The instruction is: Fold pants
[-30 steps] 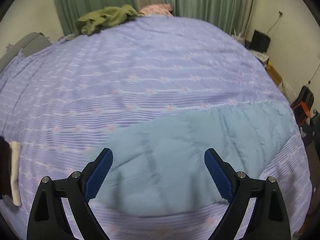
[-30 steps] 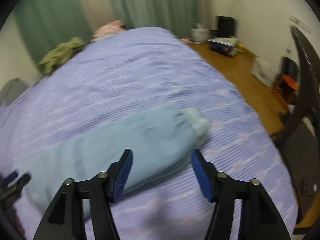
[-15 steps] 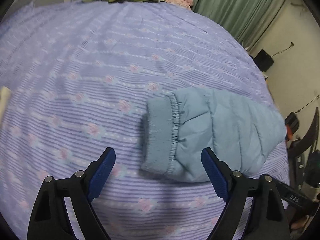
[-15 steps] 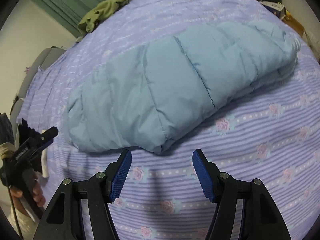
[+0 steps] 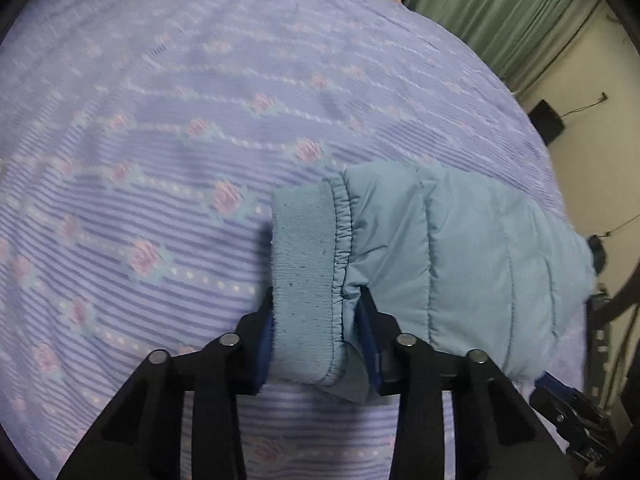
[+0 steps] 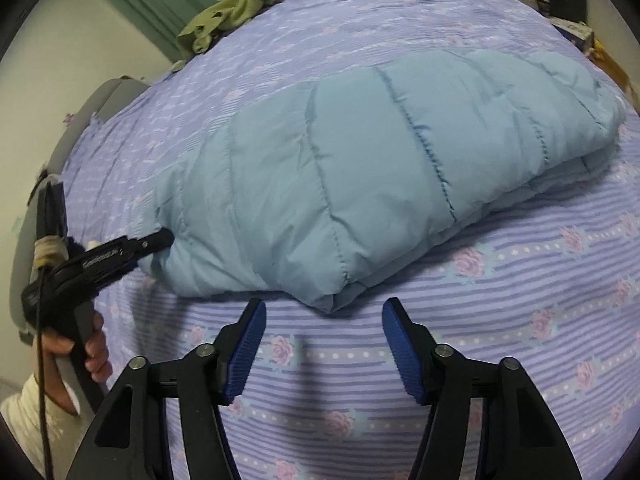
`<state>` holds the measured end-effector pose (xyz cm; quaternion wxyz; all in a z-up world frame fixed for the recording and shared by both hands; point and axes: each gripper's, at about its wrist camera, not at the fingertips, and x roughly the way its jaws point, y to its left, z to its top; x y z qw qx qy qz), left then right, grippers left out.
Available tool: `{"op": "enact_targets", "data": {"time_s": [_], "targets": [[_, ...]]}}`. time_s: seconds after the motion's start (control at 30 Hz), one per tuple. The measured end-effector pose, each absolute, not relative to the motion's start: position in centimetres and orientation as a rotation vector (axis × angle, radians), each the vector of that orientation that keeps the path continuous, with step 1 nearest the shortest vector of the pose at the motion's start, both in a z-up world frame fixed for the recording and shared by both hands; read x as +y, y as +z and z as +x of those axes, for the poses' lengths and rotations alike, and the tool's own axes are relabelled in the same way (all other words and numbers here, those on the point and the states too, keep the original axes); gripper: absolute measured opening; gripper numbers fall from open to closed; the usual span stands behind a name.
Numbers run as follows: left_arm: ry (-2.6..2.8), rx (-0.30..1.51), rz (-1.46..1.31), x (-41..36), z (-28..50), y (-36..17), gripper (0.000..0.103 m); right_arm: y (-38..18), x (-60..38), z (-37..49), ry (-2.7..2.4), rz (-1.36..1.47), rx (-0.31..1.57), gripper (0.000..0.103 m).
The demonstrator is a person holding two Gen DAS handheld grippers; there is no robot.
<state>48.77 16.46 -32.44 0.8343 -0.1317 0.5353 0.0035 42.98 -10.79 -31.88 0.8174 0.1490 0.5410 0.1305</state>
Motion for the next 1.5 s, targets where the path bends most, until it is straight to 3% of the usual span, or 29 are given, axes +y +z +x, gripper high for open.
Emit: {"op": "enact_targets", "data": {"time_s": [0.27,0.53,0.6,0.73,0.93,1.03,1.1,1.17,1.4,1.5], "targets": [[0.025,1.108,-0.128,15.8,49.8,-31.3,0.032,-31.2,-9.8,44.4,0.374,0.300,1.111,0.053],[0.017,1.110,-0.165,16.3,49.4,-31.3,0.032,-33.0,-8.8,45.8,0.407,0.291,1.158,0.051],[0.020,1.105,-0.144,16.0,49.1,-31.2,0.032,-33.5,-9.0,46.3,0.387,0.303,1.171,0.044],[0.037,1.107,-0.093,15.6,48.8,-31.4,0.032,-32.5,-9.2,45.6,0.371,0.306,1.139,0.016],[0.081,1.135,-0.053,15.8,48.7,-31.9,0.032,-33.6,-7.8,44.0,0.380,0.260,1.188,0.012],[0.095,1.141,-0.015,15.4,48.7,-31.8,0.035,-34.0,-8.3,44.1,0.377,0.287,1.214,0.017],[0.130,1.123,0.043,14.8,48.4,-30.8,0.041,-33.3,-9.2,43.9,0.345,0.297,1.227,0.034],[0.154,1.062,0.097,13.9,47.4,-29.1,0.041,-32.1,-10.6,43.3,0.304,0.296,1.184,0.057],[0.038,0.854,0.183,7.6,43.3,-21.9,0.041,-25.7,-19.2,41.4,0.131,0.287,0.978,0.066],[-0.062,0.816,0.156,3.7,43.2,-20.6,0.041,-24.2,-22.9,41.9,0.073,0.300,0.896,0.074]]}}
